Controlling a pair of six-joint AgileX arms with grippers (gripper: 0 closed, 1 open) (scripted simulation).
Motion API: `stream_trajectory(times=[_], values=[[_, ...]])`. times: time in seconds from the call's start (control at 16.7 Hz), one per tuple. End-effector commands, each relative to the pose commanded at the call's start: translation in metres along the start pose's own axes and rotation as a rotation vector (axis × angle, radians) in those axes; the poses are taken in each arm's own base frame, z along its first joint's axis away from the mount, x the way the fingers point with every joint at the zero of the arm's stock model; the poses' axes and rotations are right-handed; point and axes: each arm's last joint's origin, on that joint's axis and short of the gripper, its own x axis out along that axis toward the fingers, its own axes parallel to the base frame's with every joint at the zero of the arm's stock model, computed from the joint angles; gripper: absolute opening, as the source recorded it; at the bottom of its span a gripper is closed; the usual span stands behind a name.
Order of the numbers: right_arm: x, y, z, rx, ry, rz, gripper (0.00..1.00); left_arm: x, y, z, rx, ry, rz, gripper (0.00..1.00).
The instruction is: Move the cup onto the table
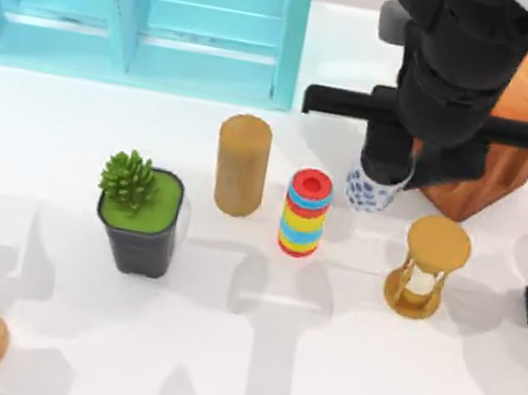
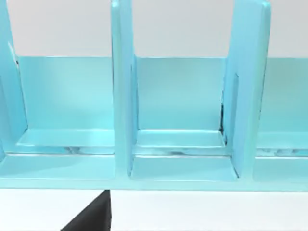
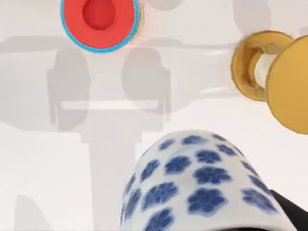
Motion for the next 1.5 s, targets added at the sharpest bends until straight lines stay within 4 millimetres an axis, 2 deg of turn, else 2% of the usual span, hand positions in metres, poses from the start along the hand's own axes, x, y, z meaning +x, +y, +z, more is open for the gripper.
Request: stream_trajectory(times=[0.12,0.18,0.3,0.6,0.72,1.02,1.32,1.5], values=[[0.027,0.036,-0.015,-0.009,0.069,-0.040,0.00,0.000,0.000,0.000,0.000,0.000,0.000,1.00],[0.036,0.047,-0.022,-0.011,0.093,-0.057,0.00,0.000,0.000,0.000,0.000,0.000,0.000,1.00],[0.046,0.056,-0.028,-0.013,0.119,-0.076,0.00,0.000,0.000,0.000,0.000,0.000,0.000,1.00],[0.047,0.056,-0.028,-0.009,0.119,-0.074,0.00,0.000,0.000,0.000,0.000,0.000,0.000,1.00],[0.058,0.057,-0.029,-0.010,0.121,-0.076,0.00,0.000,0.000,0.000,0.000,0.000,0.000,1.00],[0.105,0.059,-0.036,-0.013,0.117,-0.074,0.00,0.000,0.000,0.000,0.000,0.000,0.000,1.00],[0.110,0.059,-0.037,-0.013,0.119,-0.076,0.00,0.000,0.000,0.000,0.000,0.000,0.000,1.00],[0.110,0.059,-0.037,-0.013,0.119,-0.076,0.23,0.000,0.000,0.000,0.000,0.000,0.000,1.00]])
